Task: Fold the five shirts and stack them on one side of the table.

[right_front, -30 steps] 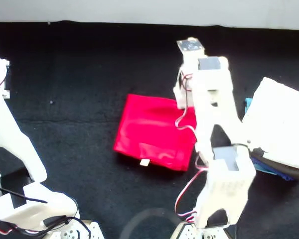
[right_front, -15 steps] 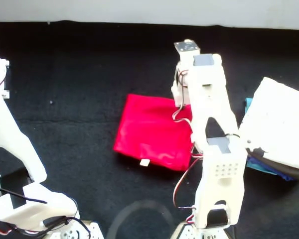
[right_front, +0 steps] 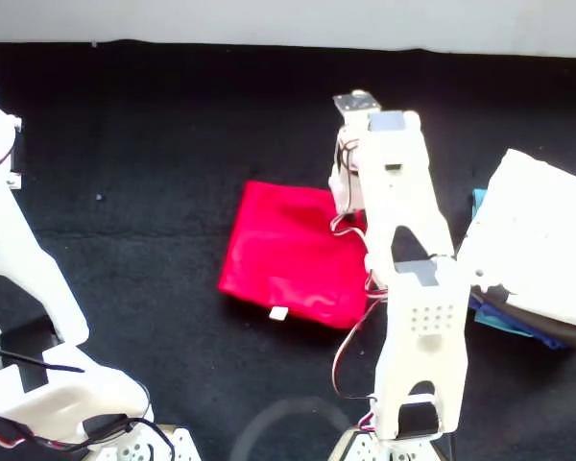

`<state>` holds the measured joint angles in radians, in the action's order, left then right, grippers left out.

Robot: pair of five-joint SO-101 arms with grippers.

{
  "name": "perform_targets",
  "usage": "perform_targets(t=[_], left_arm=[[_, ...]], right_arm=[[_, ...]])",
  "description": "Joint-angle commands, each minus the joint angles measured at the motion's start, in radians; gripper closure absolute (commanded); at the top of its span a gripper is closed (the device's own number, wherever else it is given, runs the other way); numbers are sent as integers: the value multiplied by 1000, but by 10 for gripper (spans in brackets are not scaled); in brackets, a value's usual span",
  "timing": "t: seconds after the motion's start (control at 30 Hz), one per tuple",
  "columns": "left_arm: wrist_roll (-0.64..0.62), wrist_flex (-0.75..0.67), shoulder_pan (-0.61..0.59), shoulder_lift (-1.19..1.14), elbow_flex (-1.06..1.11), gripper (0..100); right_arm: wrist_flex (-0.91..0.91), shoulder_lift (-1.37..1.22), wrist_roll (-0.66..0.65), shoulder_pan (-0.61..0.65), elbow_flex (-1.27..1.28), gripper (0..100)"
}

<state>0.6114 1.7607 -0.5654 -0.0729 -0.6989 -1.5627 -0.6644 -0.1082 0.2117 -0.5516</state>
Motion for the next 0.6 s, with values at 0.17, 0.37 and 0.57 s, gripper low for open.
perform_targets(t=[0.17,0.37,0.57], left_arm=[[6,-2,-2,5,-35,993],[6,-2,-2,8,-35,993],[6,-2,-2,10,-35,993]], right_arm=[[5,73,-54,-24,-58,991],[94,85,-146,-84,-134,991],[208,84,-238,-99,-140,991]])
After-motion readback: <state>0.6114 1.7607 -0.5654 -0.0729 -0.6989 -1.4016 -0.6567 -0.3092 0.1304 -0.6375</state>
